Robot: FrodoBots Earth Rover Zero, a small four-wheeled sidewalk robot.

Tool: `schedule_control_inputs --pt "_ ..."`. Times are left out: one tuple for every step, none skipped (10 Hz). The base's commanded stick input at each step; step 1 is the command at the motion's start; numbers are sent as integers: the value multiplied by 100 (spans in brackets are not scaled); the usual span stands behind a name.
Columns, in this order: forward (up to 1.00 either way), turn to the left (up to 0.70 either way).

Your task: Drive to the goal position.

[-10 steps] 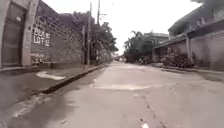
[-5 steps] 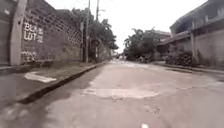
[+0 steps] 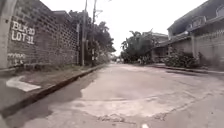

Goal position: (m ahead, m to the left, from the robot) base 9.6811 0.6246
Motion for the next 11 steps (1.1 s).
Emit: schedule_control_inputs --pt "100 0" --pt "100 0" --pt "100 0" --pt "100 0" --pt "100 0" --pt "100 0" --pt "100 0" --pt "100 0" --pt "100 0" --pt "100 0" --pt "100 0"
